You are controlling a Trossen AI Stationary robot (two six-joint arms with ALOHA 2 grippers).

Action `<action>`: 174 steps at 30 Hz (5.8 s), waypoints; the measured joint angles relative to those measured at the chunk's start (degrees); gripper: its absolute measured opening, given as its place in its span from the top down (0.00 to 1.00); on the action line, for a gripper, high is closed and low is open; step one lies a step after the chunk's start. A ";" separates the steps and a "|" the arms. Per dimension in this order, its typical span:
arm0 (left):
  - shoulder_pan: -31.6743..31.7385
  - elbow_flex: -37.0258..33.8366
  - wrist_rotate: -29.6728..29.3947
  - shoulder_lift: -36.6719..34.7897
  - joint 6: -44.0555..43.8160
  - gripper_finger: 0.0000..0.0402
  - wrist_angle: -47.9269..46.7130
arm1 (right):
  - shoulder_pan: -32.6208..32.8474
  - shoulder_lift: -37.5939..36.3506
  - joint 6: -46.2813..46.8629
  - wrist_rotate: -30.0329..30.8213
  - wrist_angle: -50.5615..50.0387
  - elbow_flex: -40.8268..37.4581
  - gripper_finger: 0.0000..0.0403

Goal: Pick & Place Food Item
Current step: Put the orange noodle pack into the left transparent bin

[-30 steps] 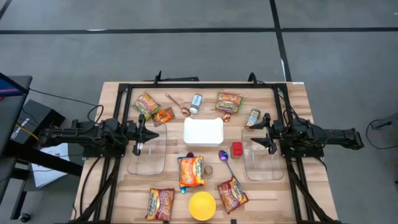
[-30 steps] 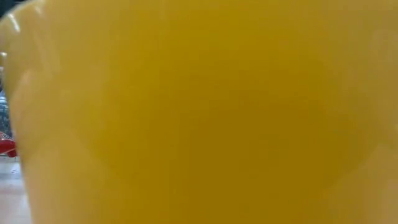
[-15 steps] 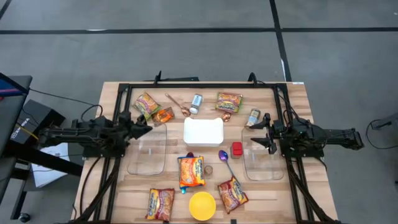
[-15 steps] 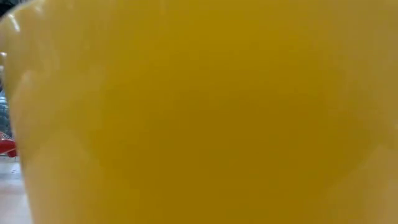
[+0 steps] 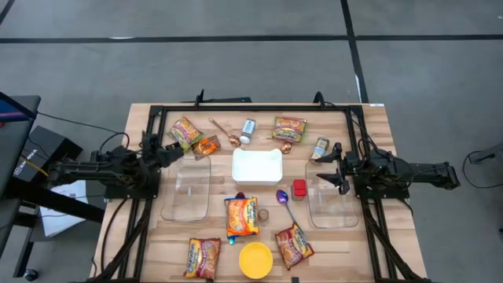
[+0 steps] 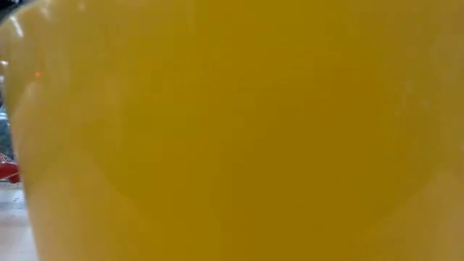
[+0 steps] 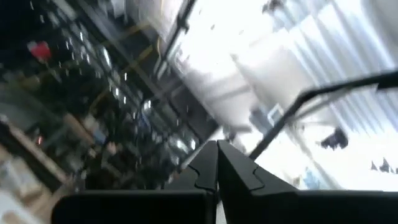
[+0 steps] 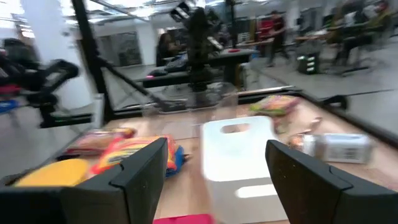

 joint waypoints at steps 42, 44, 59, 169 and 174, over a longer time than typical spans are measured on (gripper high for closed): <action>0.01 42.75 -12.56 31.45 49.55 0.60 8.99 | -2.75 3.06 23.80 16.14 38.06 24.26 0.34; 0.00 43.89 -11.67 31.54 49.66 0.56 5.88 | -2.75 5.61 22.34 13.40 36.85 28.05 0.34; -0.07 45.18 -7.08 31.49 52.24 0.39 -2.52 | -2.75 36.19 16.29 11.62 -18.30 74.77 0.34; -26.97 112.54 -19.92 92.42 28.80 0.34 -97.85 | 2.89 53.68 16.40 0.89 -50.26 102.64 0.34; -27.61 111.24 -12.27 98.87 20.83 0.34 -105.22 | 2.95 53.02 16.38 0.82 -50.85 102.64 0.34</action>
